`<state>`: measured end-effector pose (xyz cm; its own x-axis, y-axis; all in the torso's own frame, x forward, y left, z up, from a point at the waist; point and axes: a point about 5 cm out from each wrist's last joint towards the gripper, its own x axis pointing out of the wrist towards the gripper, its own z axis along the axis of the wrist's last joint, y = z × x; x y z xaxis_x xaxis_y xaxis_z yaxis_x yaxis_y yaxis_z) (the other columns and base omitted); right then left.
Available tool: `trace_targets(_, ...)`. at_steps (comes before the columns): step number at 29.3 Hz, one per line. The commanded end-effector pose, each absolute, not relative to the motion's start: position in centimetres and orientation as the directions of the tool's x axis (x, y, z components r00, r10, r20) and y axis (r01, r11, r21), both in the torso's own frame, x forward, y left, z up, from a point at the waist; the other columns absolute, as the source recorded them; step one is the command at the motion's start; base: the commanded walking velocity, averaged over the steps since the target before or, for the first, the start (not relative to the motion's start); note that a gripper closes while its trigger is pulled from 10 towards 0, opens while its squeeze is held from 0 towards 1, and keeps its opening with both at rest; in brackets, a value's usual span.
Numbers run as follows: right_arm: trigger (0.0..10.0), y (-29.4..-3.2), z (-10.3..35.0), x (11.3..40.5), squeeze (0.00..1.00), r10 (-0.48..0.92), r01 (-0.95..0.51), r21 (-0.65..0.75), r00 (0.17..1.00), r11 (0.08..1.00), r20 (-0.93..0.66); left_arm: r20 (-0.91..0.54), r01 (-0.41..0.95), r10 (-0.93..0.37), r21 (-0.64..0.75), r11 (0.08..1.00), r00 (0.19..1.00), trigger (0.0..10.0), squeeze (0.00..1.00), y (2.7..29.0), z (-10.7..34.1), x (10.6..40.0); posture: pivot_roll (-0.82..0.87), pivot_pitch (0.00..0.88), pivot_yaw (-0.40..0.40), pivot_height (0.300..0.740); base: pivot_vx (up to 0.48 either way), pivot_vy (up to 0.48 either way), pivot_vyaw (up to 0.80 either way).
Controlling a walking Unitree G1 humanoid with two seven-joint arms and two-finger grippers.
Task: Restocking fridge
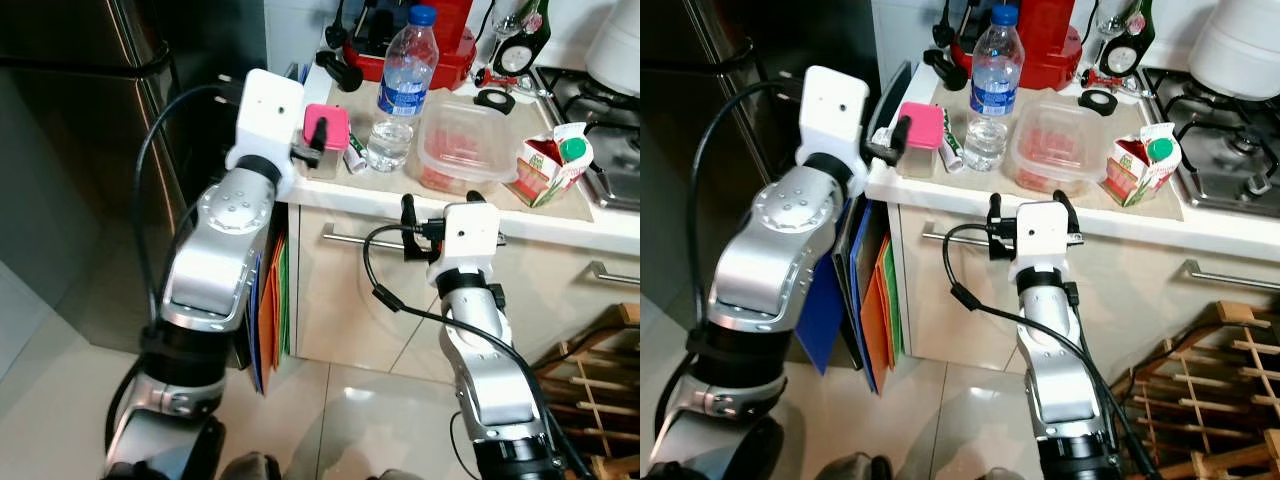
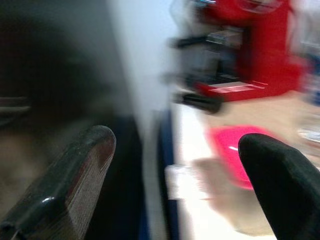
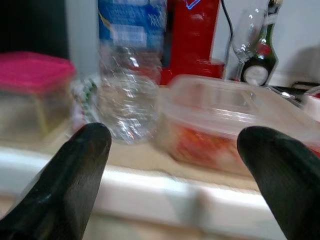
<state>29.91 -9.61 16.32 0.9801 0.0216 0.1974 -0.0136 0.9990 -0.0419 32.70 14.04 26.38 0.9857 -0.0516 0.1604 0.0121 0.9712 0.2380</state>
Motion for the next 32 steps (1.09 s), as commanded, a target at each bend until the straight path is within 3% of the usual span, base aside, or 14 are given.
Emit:
trace_targets(1,10.0,-8.9,16.5,30.1,0.00,0.036,-0.034,-0.012,0.979,0.999,0.200,0.181,-0.056,0.015,0.220,0.974,0.983,10.0,0.00,15.7,26.7,32.2,0.09,0.034,-0.009,0.740,0.000,0.000,0.00)
trace_targets(4,10.0,-7.1,16.9,30.8,0.00,0.060,-0.069,0.036,0.976,0.997,0.208,0.201,-0.166,0.122,0.219,0.962,0.972,10.0,0.00,18.7,26.8,31.1,0.15,0.049,0.004,0.740,0.000,0.000,0.00)
trace_targets(7,10.0,-6.3,17.1,31.5,0.00,0.060,-0.074,0.057,0.975,0.996,0.212,0.187,-0.197,0.154,0.240,0.951,0.970,10.0,0.00,19.8,26.5,30.4,0.18,0.051,0.011,0.740,0.000,0.000,0.00)
trace_targets(20,10.0,-3.9,17.8,33.4,0.00,0.044,-0.065,0.091,0.975,0.994,0.216,0.155,-0.186,0.142,0.318,0.930,0.978,10.0,0.00,20.9,25.8,29.1,0.25,0.050,0.063,0.740,0.000,0.000,0.00)
trace_targets(21,10.0,-3.8,17.8,33.4,0.98,0.046,-0.067,0.092,0.975,0.993,0.215,0.155,-0.184,0.140,0.320,0.929,0.978,10.0,0.00,20.9,25.9,29.0,0.25,0.050,0.066,0.740,0.000,0.000,0.00)
trace_targets(32,10.0,-2.3,19.6,32.9,1.00,0.092,-0.129,0.141,0.966,0.982,0.242,0.155,-0.145,0.099,0.322,0.936,0.983,10.0,0.00,19.7,25.9,29.1,0.23,0.063,0.063,0.740,0.000,0.000,0.00)
